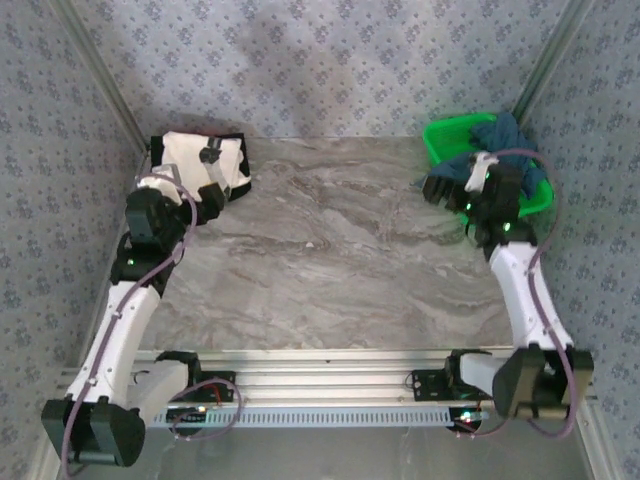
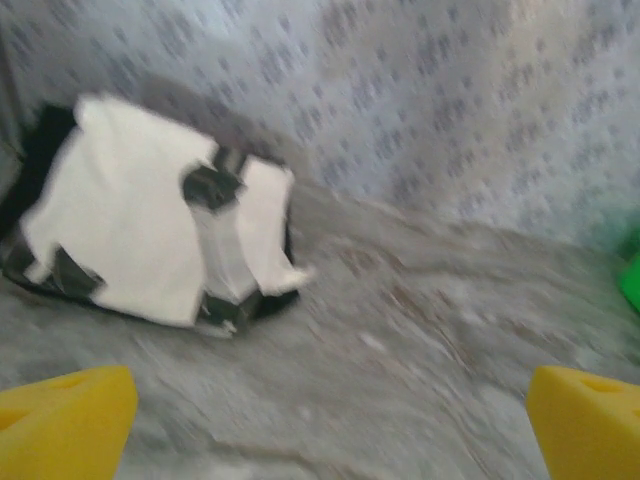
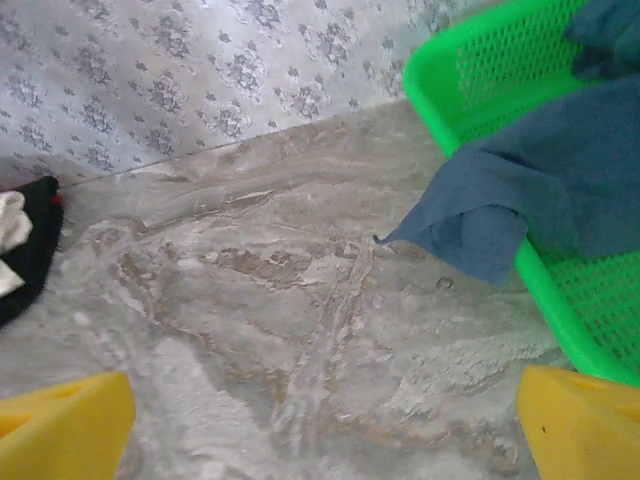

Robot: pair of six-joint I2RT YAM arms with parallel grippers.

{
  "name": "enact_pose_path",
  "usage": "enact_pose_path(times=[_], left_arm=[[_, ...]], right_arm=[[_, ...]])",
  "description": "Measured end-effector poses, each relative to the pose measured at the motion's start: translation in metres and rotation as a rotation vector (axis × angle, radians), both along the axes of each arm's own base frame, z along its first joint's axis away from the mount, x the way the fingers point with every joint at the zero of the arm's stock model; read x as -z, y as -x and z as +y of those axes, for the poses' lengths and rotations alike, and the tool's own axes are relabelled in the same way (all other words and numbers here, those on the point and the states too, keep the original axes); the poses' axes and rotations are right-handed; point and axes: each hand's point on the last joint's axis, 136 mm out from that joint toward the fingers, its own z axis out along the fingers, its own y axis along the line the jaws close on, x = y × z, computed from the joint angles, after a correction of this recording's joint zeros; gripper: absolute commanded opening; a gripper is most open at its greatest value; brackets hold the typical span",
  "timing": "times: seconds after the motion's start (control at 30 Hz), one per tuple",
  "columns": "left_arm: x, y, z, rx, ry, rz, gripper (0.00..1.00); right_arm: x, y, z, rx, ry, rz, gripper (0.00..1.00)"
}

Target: Fold and stack the t-shirts

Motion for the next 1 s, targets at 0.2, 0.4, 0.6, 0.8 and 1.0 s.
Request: enact_pose_path(times=[0.2, 0.4, 0.6, 0.8, 1.0], left_arm=[[0.034, 0.001, -0.035, 0.119, 0.039, 0.286, 1.0], [0.05, 0.025, -0.063, 0.189, 0.055, 0.396, 1.0], [0.045, 0.05, -0.073, 0.221, 0.063, 0.417, 1.0], [0.037, 0.067, -0.064, 0.19, 0.063, 0.414, 1.0], [0.03, 0.071, -0.056, 0.147, 0.052, 0.402, 1.0]], right_arm=[[-0.023, -0.071, -0.042, 0.085, -0.209, 0.15, 1.0], [0.054, -0.112, -0.086, 0.225, -0.392, 0.383, 0.99], [0.135, -0.13, -0.092, 0.281, -0.46, 0.565, 0.96], [0.177, -0.141, -0.095, 0.346, -0.531, 0.628, 0.93], [0.205, -0.15, -0.095, 0.398, -0.59, 0.653, 0.74]])
